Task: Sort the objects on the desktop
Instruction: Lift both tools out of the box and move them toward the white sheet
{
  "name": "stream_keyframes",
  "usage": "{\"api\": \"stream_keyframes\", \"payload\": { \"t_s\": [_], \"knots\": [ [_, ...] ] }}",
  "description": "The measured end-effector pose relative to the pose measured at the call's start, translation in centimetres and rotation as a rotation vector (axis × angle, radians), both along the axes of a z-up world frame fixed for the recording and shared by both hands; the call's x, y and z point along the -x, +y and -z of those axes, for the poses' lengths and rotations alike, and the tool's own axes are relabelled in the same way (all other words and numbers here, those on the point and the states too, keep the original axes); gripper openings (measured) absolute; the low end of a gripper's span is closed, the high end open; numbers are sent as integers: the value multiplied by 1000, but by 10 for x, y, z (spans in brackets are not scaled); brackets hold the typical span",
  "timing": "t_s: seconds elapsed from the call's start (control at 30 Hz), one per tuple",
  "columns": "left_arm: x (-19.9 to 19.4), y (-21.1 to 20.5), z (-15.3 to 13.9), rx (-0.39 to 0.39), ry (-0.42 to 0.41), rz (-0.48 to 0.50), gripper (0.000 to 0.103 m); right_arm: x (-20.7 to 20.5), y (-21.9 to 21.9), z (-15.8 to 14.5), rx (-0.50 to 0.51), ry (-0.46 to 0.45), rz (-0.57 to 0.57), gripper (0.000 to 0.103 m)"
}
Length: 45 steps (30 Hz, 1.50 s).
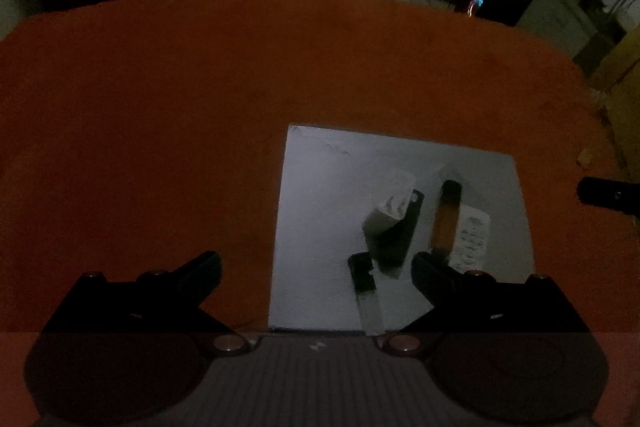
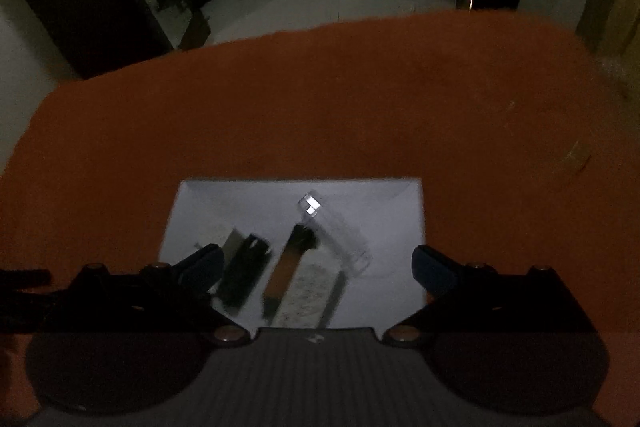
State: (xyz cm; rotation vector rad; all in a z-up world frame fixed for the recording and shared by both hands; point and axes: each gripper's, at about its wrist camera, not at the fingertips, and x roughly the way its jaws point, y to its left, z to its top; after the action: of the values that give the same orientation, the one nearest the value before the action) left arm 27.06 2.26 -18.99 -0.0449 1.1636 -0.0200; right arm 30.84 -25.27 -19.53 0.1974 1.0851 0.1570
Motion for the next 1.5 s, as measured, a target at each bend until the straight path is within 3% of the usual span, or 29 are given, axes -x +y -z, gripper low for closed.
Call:
{"api": "stream_keyframes", "payload": {
  "t_s": [0.1,0.2,0.37,0.47,0.73,0.93,1.07,1.2,1.5],
  "knots": [
    [-12,-11,6,-35,-12,14,103,-9,0,16,-26,17,20,102],
    [-23,-26,14,-55,-1,34,102,-16,5,29,15,10,9,102],
    [-25,-49,17,-37,-78,103,103,-20,4,43,26,10,4,102],
    [-28,-54,22,-11,-71,105,103,-24,-5,52,12,30,38,102],
    [-49,-46,57,-16,-71,97,103,-34,-14,71,50,57,55,102],
    [-64,-33,82,-30,-95,95,103,-47,-7,87,38,63,-11,102],
    [-75,-26,88,-46,-107,126,103,-55,-1,101,51,72,-52,102],
    [-79,-18,94,0,-79,96,103,-58,3,111,49,88,-58,102],
    [-83,-20,95,9,-42,102,103,-58,6,119,69,113,-72,103]
  ]
}}
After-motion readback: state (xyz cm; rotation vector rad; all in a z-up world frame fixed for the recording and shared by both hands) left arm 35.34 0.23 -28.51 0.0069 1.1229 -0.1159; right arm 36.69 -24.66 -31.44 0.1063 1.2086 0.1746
